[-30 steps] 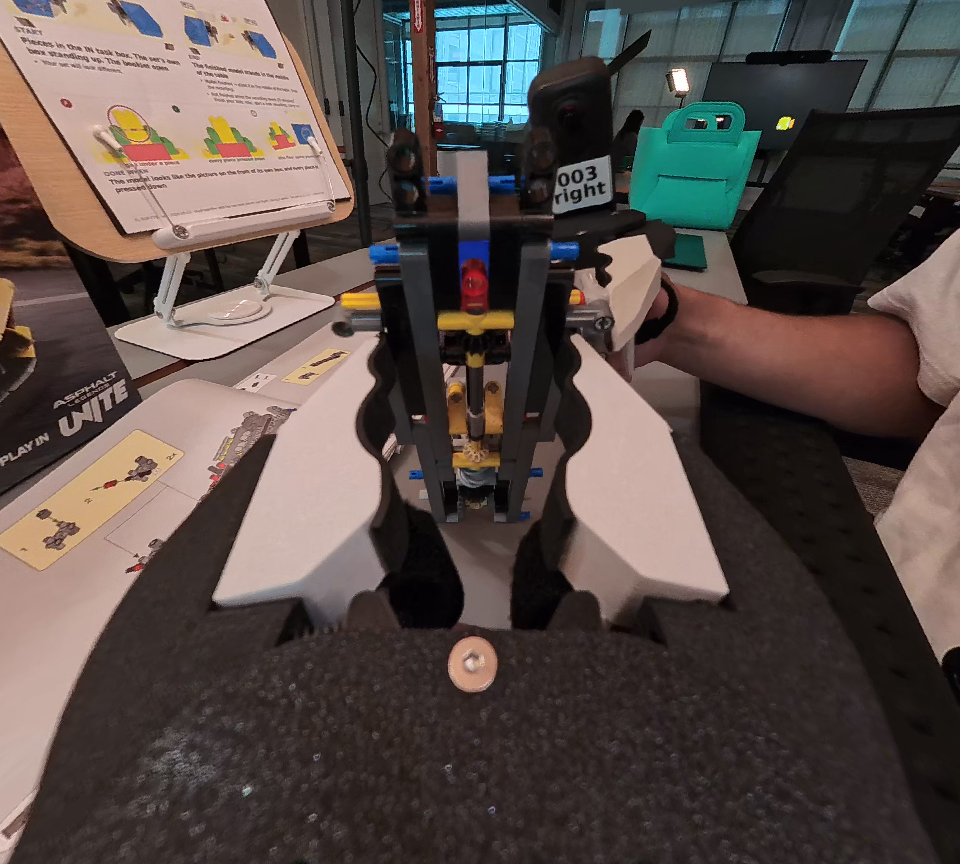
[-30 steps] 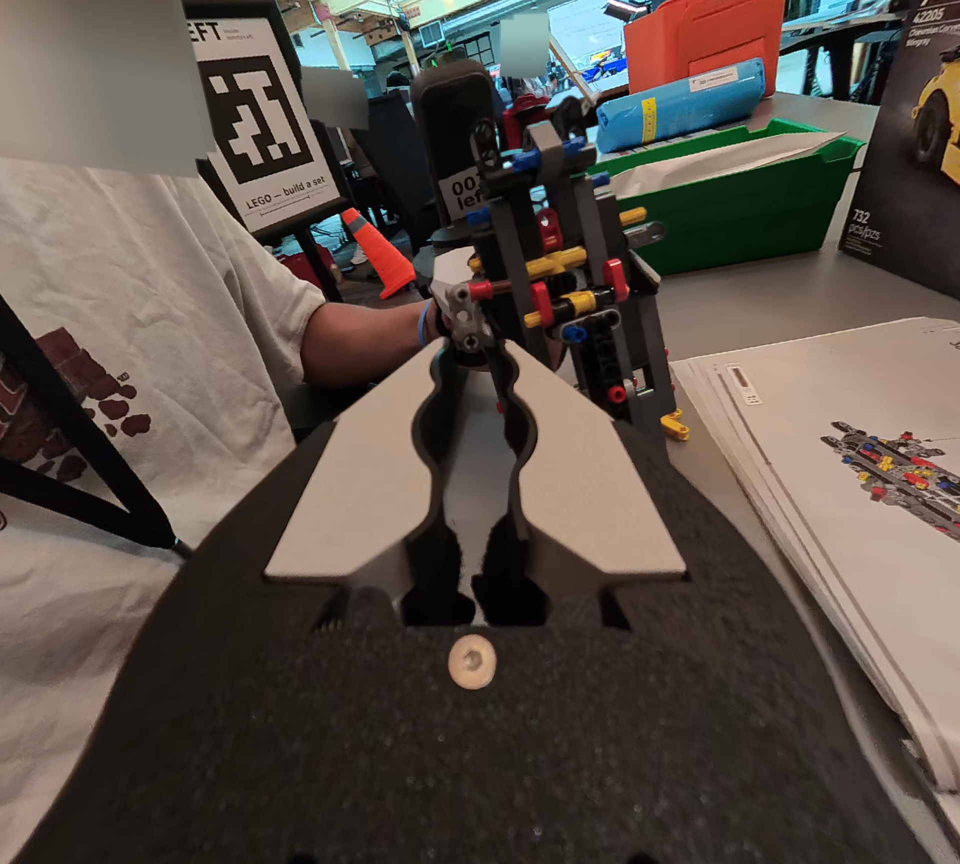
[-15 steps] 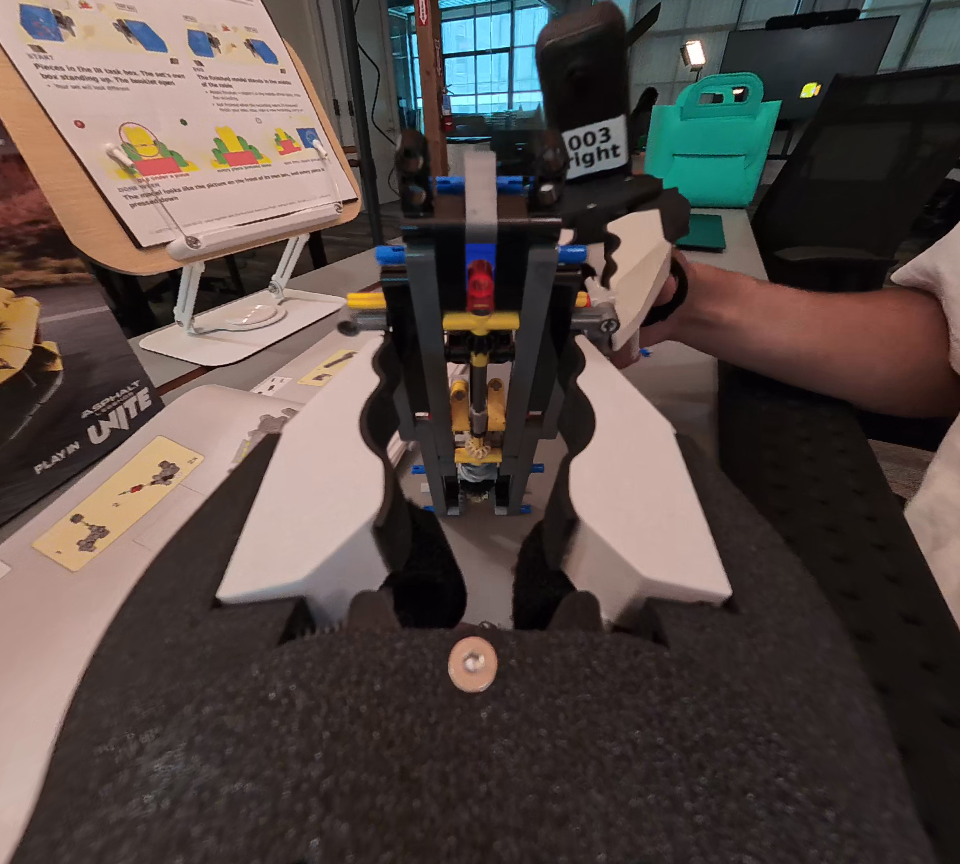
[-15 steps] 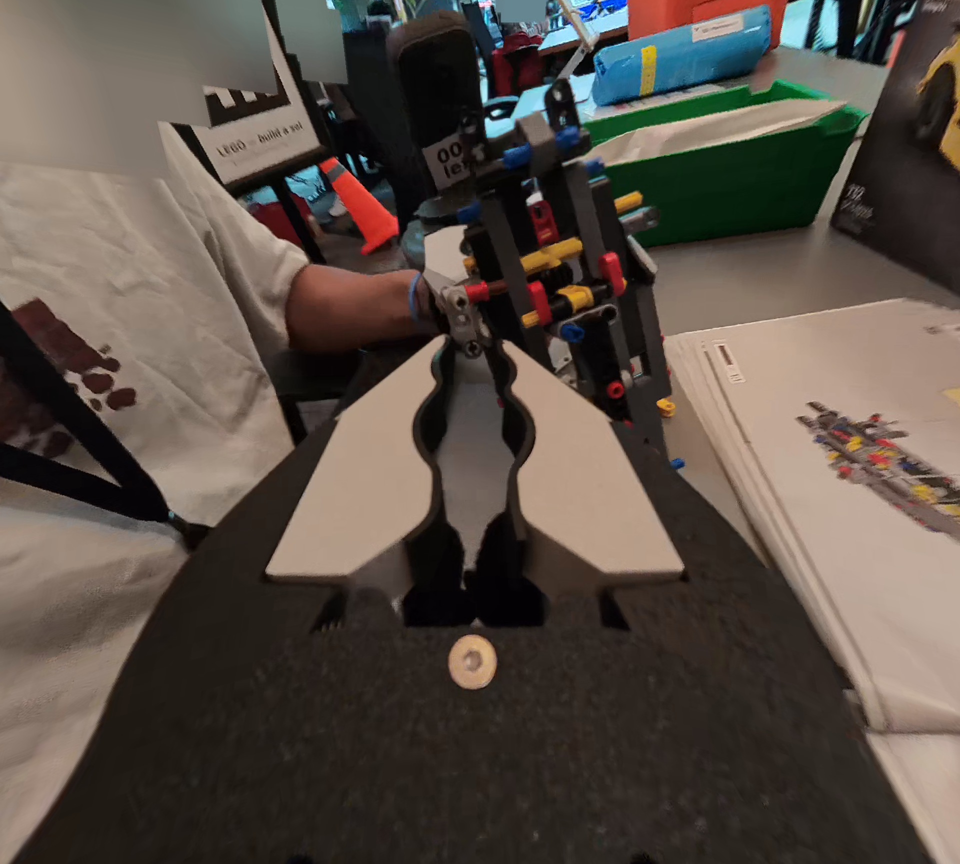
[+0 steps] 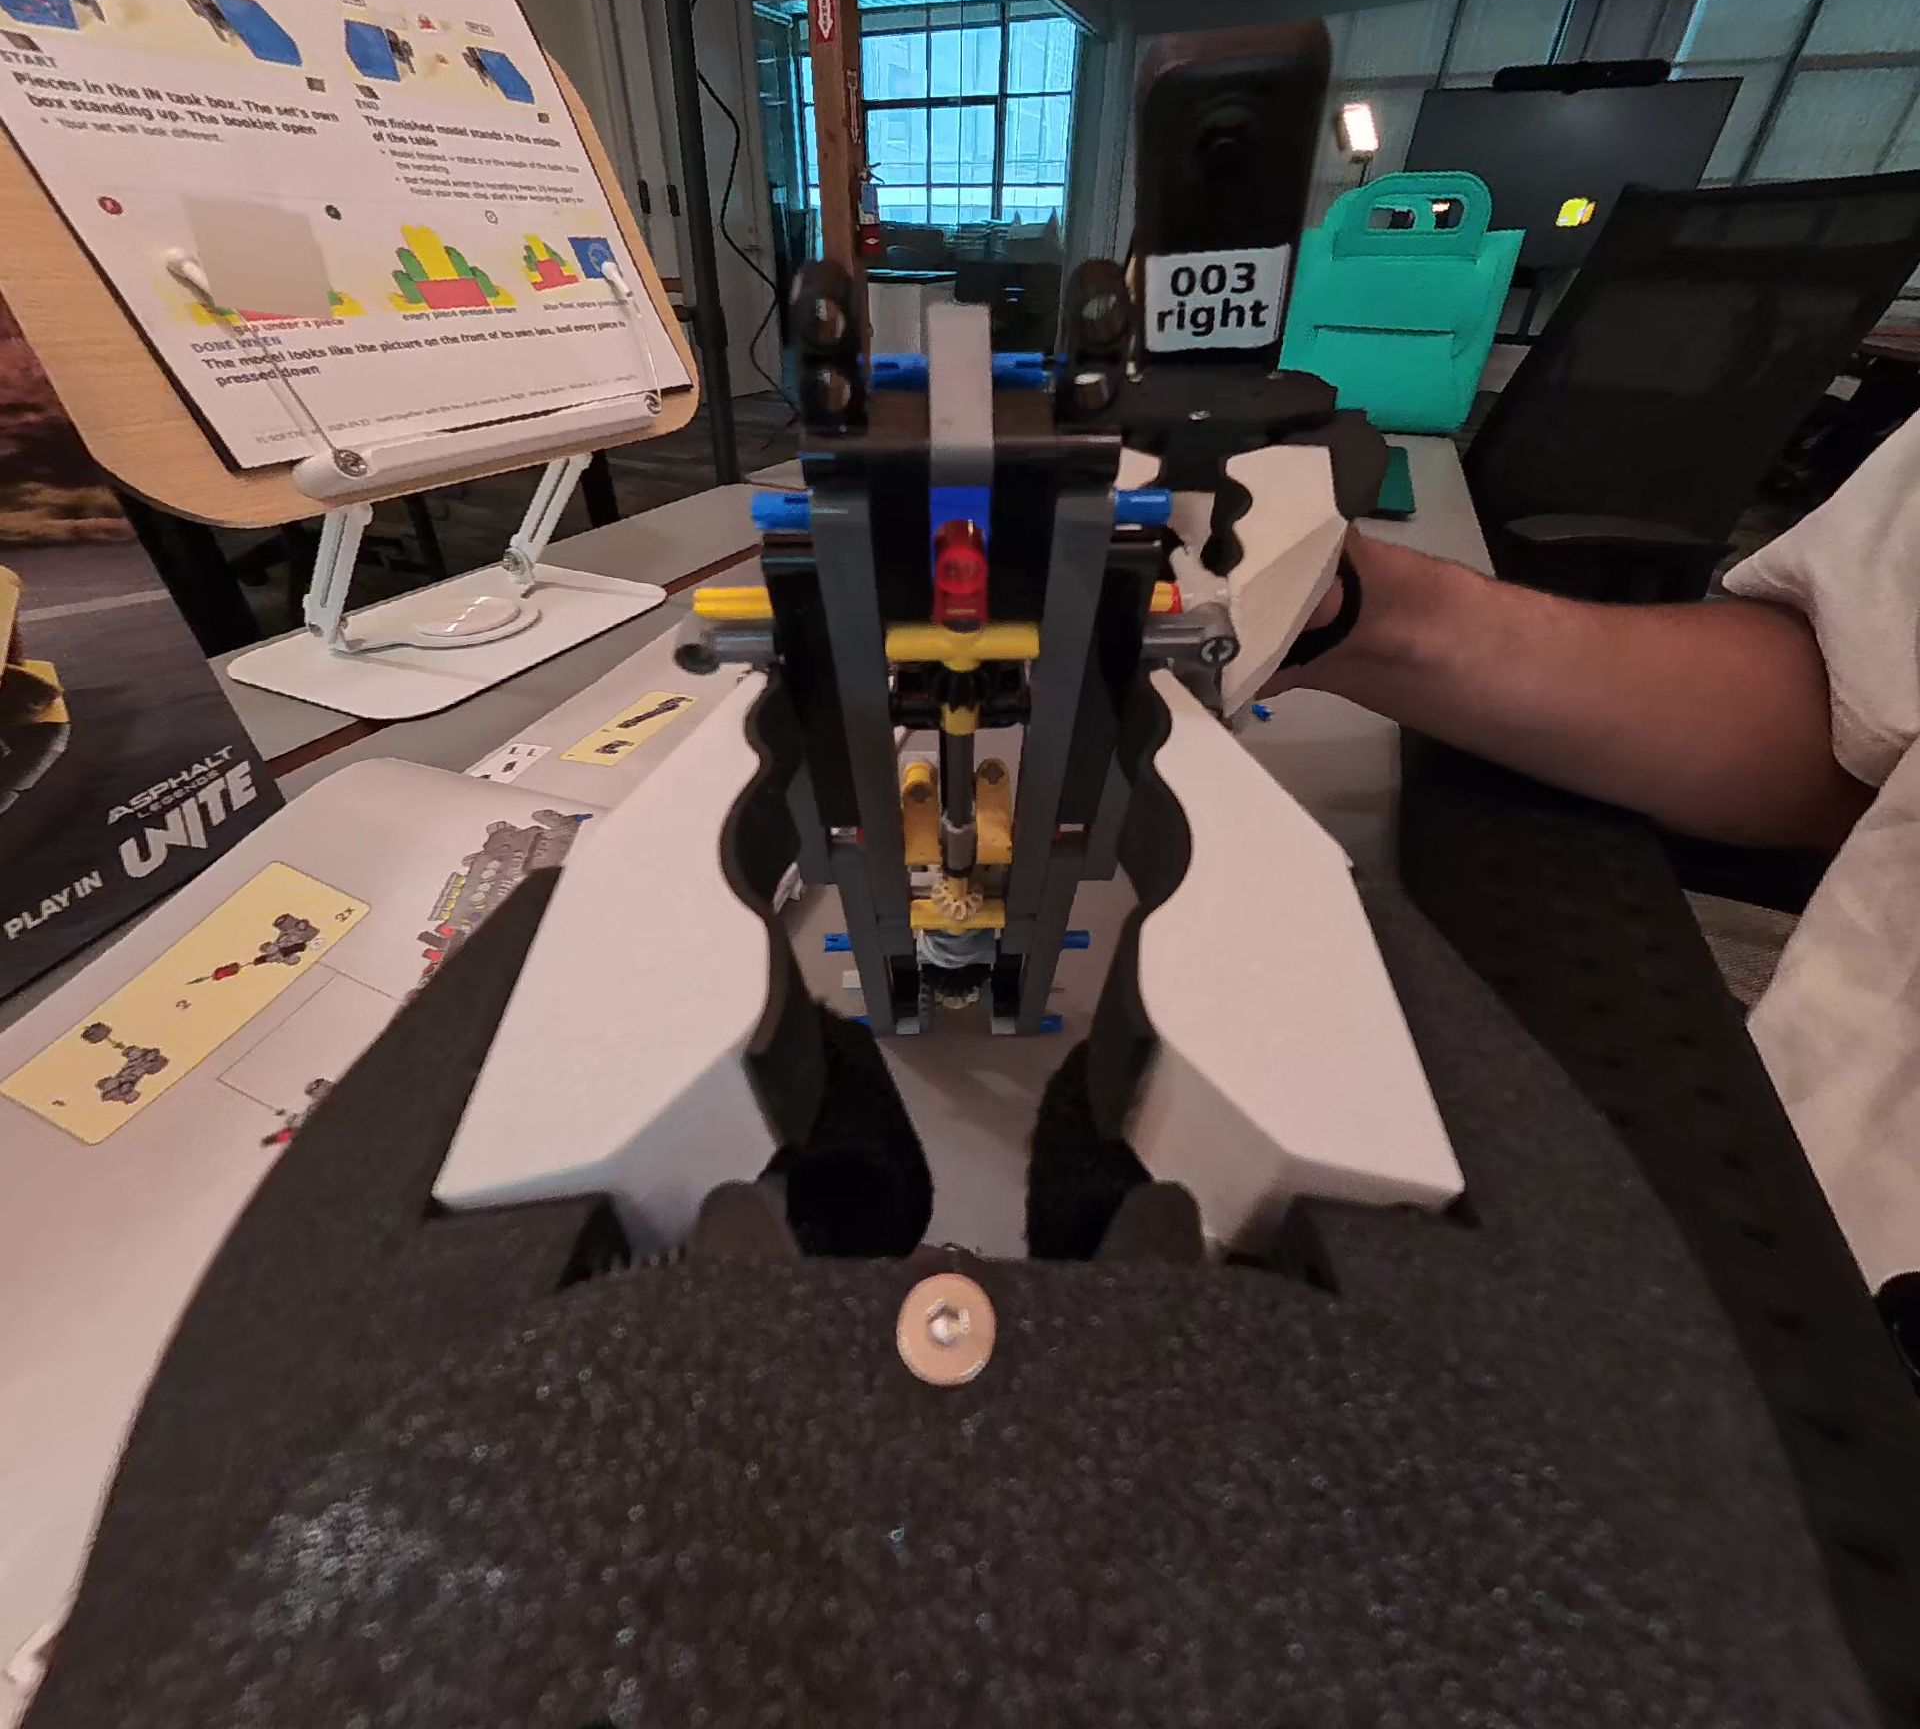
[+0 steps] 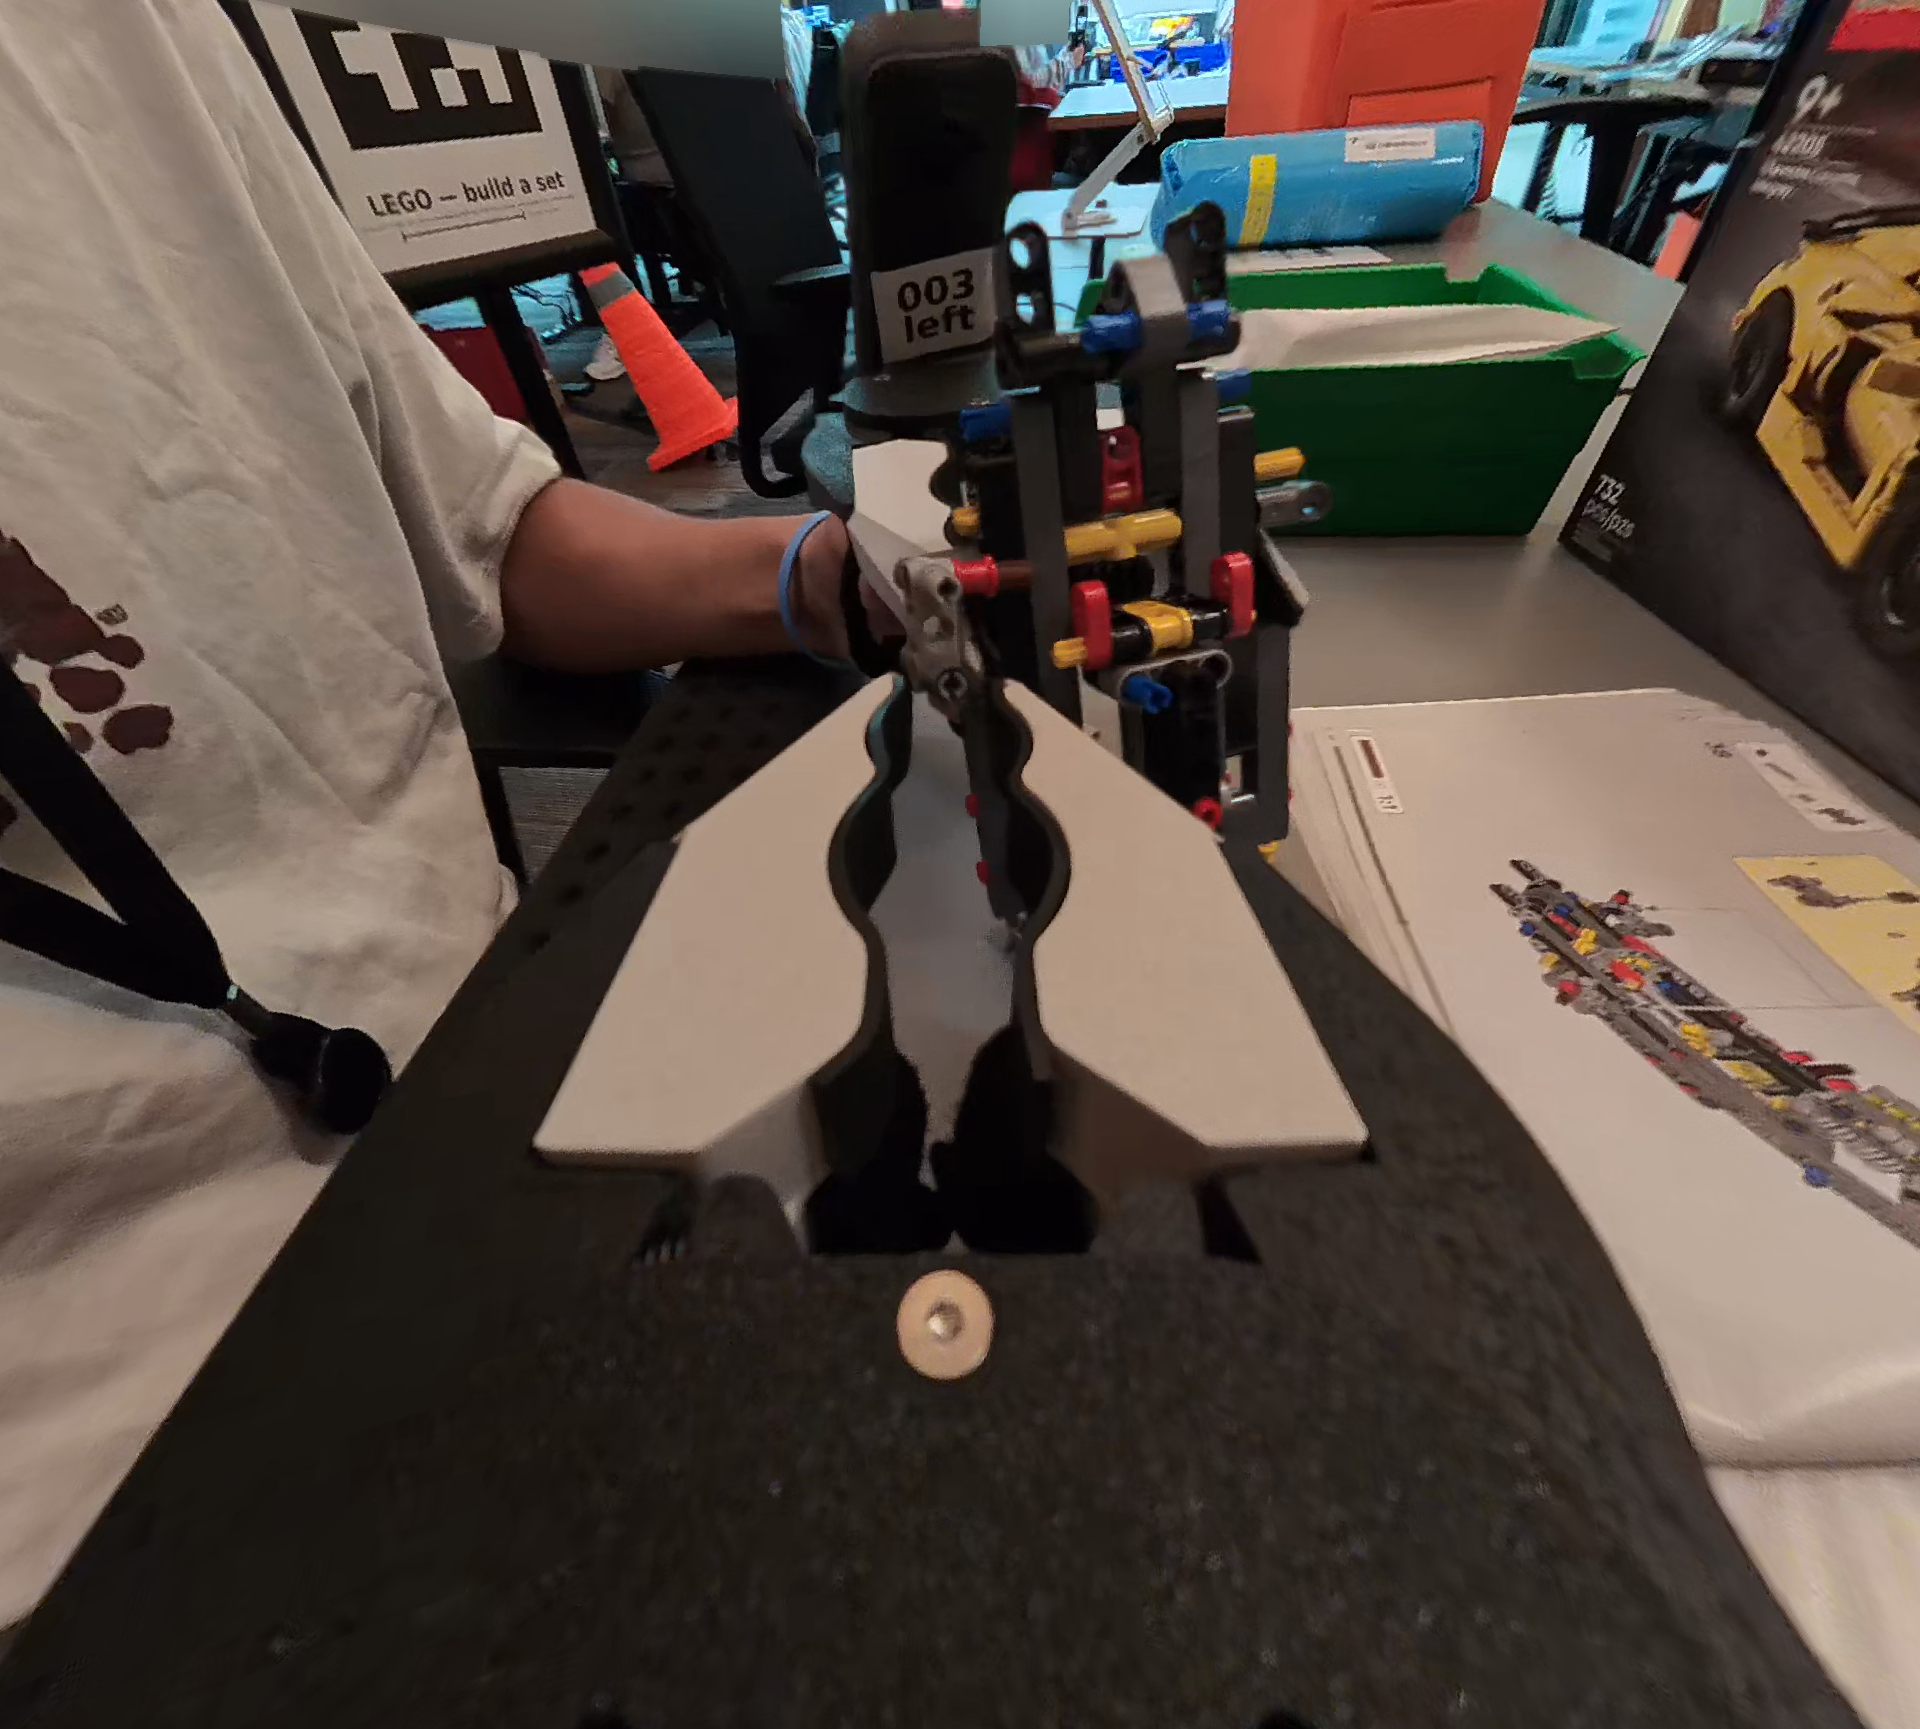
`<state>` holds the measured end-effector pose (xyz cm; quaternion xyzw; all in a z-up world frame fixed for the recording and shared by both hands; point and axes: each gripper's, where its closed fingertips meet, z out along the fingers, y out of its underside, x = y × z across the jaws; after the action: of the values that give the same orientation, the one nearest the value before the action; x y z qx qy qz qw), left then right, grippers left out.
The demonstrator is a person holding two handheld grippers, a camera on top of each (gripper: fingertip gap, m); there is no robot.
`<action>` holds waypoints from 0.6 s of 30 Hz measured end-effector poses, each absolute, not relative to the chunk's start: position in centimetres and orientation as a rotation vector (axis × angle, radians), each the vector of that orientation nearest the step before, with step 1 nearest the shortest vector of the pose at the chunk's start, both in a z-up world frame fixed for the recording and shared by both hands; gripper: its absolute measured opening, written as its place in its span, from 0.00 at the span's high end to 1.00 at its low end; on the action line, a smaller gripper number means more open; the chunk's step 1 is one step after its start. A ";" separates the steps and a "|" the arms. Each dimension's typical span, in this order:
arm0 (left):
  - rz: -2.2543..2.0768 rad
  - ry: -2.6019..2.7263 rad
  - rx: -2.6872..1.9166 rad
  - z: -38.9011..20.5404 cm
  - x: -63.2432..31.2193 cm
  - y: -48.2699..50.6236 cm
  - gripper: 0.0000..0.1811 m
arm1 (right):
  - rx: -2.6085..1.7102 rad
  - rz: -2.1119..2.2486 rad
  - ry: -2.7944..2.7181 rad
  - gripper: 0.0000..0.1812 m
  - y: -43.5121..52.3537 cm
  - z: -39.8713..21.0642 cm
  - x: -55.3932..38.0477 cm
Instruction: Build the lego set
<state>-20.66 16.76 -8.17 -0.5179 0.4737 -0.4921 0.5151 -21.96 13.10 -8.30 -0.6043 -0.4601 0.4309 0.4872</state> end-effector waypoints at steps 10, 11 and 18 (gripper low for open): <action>-1.155 1.134 -1.236 -8.1 -20.7 16.9 0.64 | -1.539 1.317 -1.011 0.96 12.7 -7.2 -21.2; -1.151 1.134 -1.232 -8.1 -20.6 16.9 0.64 | -1.543 1.318 -1.010 0.96 12.7 -7.2 -21.2; -1.152 1.139 -1.240 -8.2 -20.6 16.8 0.64 | -1.569 1.275 -1.044 0.97 12.8 -7.9 -21.7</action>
<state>-20.64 16.81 -8.16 -0.5179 0.4758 -0.4810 0.5235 -21.66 12.77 -7.86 -0.6259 -0.4165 0.5085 0.4198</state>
